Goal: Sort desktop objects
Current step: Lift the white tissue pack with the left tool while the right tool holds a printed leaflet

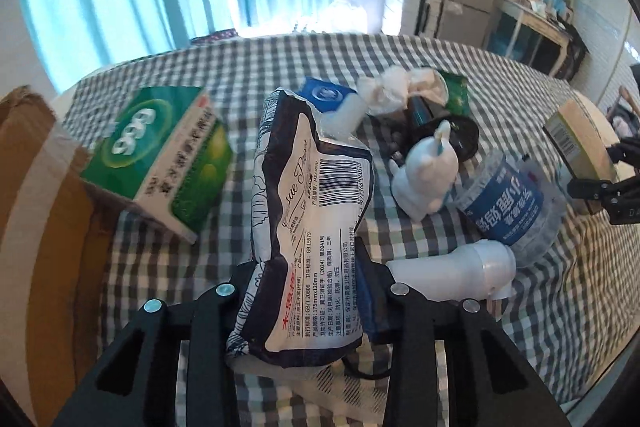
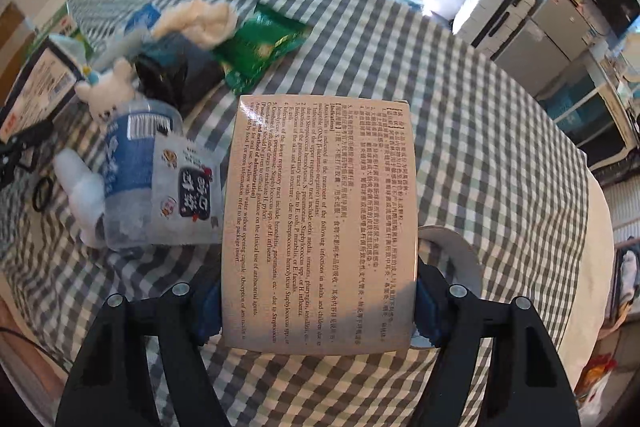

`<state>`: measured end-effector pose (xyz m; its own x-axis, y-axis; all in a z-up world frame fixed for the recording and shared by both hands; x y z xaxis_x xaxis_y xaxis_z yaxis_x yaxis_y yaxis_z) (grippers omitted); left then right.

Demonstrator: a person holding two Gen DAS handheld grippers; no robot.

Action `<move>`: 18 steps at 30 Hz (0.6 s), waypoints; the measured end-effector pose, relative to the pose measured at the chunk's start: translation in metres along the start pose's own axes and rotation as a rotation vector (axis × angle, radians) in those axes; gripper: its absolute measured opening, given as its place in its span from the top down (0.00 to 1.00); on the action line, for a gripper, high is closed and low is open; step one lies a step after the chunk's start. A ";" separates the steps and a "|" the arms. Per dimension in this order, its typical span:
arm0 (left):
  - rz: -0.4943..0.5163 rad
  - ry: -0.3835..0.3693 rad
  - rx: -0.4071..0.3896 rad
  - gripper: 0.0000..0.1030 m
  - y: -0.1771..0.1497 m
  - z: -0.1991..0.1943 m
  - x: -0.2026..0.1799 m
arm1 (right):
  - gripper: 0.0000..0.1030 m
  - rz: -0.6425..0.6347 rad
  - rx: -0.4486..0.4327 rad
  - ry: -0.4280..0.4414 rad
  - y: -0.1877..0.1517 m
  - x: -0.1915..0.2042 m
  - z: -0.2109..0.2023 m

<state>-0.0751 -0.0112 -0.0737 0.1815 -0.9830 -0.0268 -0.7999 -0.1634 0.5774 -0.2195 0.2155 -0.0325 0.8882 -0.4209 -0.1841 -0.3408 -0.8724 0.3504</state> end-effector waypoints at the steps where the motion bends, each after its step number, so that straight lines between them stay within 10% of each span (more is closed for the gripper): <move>1: -0.014 0.003 -0.021 0.64 0.001 -0.008 0.003 | 0.28 0.010 -0.014 0.005 0.008 -0.014 -0.010; 18: -0.216 -0.057 -0.172 0.64 0.007 -0.098 0.049 | 0.28 0.322 -0.268 0.394 0.017 0.049 -0.064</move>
<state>-0.0154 -0.0526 0.0091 0.3009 -0.9309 -0.2069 -0.6368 -0.3577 0.6831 -0.1618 0.1957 0.0231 0.8178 -0.4859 0.3084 -0.5687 -0.6003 0.5623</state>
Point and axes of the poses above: each gripper's, at about its wrist camera, not at the fingertips, and z roughly the way its jaws point, x to its left, y to its top, the point moved 2 cm from there along z, roughly the way its jaws point, and after that the axes turned 6 degrees about -z, right-handed, at the moved point
